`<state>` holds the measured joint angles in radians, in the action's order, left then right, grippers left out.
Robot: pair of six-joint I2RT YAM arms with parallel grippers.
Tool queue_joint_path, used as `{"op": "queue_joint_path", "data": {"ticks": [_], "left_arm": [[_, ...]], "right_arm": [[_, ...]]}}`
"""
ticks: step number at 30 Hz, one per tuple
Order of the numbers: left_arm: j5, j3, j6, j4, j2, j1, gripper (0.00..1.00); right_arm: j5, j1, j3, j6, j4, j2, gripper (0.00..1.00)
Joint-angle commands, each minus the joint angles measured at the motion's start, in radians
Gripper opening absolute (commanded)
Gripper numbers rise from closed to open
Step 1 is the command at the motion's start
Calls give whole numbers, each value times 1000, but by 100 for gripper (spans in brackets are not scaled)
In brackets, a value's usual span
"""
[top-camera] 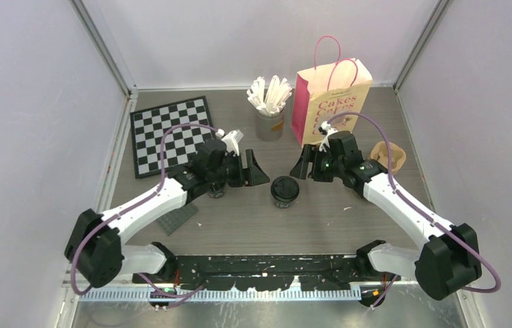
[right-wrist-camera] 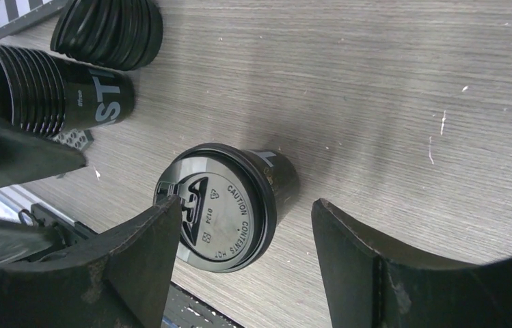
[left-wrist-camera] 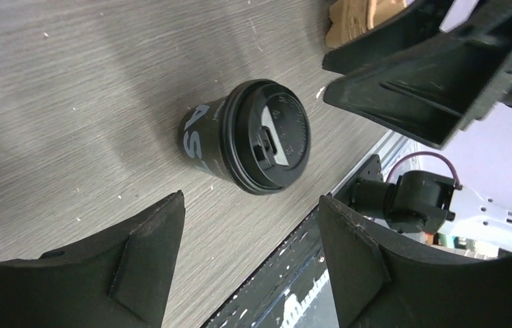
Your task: Pack the takeout coffee
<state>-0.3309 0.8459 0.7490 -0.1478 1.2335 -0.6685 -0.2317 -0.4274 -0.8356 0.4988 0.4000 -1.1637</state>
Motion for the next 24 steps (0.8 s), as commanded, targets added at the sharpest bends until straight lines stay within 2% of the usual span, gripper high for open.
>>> {"op": "queue_joint_path", "data": {"ticks": [1,9,17,20,24], "left_arm": [[-11,-28,99,238,78,-13,72],[-20,-16,120,304,209,-51,70],[-28,-30,133,347,280,-74,61],[-26,-36,134,352,289,-77,56],[-25,-48,128,356,294,-81,44]], "right_arm": [[-85,16,21,-22,-63,-17,73],[-155,17,70,-29,-85,-62,70],[-164,17,119,-21,-116,-55,68],[-166,17,140,-14,-128,-59,67],[-158,16,155,-10,-138,-52,67]]}}
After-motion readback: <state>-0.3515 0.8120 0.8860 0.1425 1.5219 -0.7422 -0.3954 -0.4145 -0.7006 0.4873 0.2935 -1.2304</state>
